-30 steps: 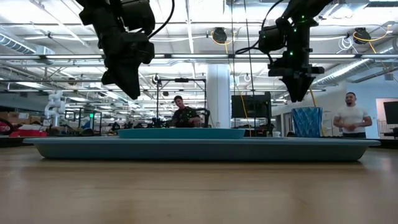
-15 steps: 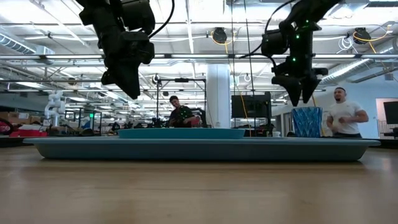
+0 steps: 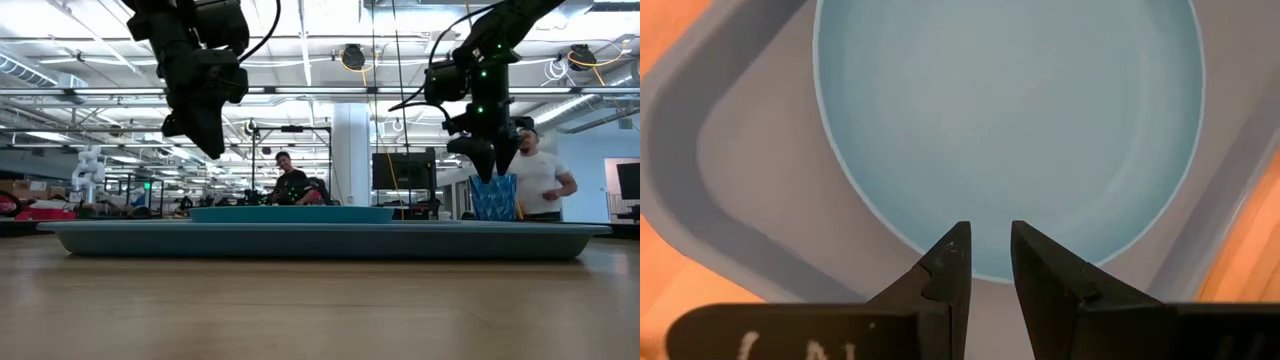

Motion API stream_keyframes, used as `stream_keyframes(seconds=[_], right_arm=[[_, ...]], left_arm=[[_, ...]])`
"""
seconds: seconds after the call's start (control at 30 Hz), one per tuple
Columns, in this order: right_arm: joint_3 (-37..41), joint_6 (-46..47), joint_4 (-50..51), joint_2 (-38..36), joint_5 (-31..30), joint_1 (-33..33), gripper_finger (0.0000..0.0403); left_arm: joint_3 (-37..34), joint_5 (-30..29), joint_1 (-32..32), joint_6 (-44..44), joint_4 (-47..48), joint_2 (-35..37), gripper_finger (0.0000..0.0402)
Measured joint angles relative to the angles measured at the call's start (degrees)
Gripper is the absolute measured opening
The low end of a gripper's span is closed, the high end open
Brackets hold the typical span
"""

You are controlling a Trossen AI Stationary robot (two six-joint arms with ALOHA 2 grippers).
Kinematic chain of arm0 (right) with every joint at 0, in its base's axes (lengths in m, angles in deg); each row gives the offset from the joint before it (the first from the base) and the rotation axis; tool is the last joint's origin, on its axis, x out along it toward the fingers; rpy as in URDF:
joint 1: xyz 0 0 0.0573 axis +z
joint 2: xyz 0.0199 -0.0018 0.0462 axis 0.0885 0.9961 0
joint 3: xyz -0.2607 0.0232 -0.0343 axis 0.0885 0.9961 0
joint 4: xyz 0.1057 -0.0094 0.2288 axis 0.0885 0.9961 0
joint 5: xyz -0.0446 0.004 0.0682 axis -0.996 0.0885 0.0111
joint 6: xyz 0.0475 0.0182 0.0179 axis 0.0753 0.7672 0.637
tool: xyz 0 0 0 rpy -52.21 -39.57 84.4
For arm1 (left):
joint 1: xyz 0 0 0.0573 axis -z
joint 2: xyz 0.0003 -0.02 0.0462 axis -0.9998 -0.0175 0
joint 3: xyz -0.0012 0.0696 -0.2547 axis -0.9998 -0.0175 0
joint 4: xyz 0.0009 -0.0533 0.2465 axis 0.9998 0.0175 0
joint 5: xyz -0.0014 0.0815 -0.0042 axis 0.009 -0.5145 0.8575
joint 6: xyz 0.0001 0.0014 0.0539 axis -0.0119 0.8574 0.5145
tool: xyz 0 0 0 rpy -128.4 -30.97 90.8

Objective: Pick and place plate/cup/fork/spoon on tray
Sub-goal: Put the blue cup on the blue tray to the top right of the blue plate

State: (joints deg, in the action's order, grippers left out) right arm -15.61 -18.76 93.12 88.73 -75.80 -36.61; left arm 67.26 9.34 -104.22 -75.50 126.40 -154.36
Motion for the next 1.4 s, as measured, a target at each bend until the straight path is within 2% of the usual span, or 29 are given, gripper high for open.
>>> stream_keyframes(seconds=[0.2,0.4,0.53,0.6,0.7,1.0,1.13,1.33,1.4], right_arm=[[-1.1,0.7,0.3,-2.4,-0.2,0.2,0.0224],[-1.6,0.6,-2.3,-5.3,-4.8,-1.1,0.0224],[-1.3,0.7,-5.7,-4.6,-4.2,-3.0,0.0224],[-0.8,0.8,-7.1,-4.1,-2.0,-3.8,0.0224],[-0.6,0.8,-7.0,-2.6,-0.1,-4.2,0.0224],[-0.6,0.7,-6.1,1.1,0.9,-4.3,0.0220],[-0.6,0.6,-3.4,2.4,1.6,-4.3,0.0180],[-0.6,-3.1,-2.3,2.1,3.1,-4.3,0.0042],[-0.6,-4.6,-2.2,1.7,5.1,-4.4,0.0012]], left_arm=[[0.0,0.0,0.0,0.4,1.9,0.0,0.0076],[0.0,0.0,0.0,1.2,2.0,0.0,0.0076],[0.0,0.0,0.0,0.9,2.1,0.0,0.0076],[0.0,0.2,0.0,0.7,2.1,0.0,0.0076],[0.0,0.4,0.0,0.8,2.3,0.1,0.0076],[0.0,0.4,0.0,0.9,2.6,0.2,0.0076],[0.0,0.4,0.0,0.8,2.6,0.2,0.0076],[0.0,0.4,0.0,0.7,2.6,0.2,0.0076],[0.0,0.4,0.0,0.7,2.6,0.2,0.0076]])
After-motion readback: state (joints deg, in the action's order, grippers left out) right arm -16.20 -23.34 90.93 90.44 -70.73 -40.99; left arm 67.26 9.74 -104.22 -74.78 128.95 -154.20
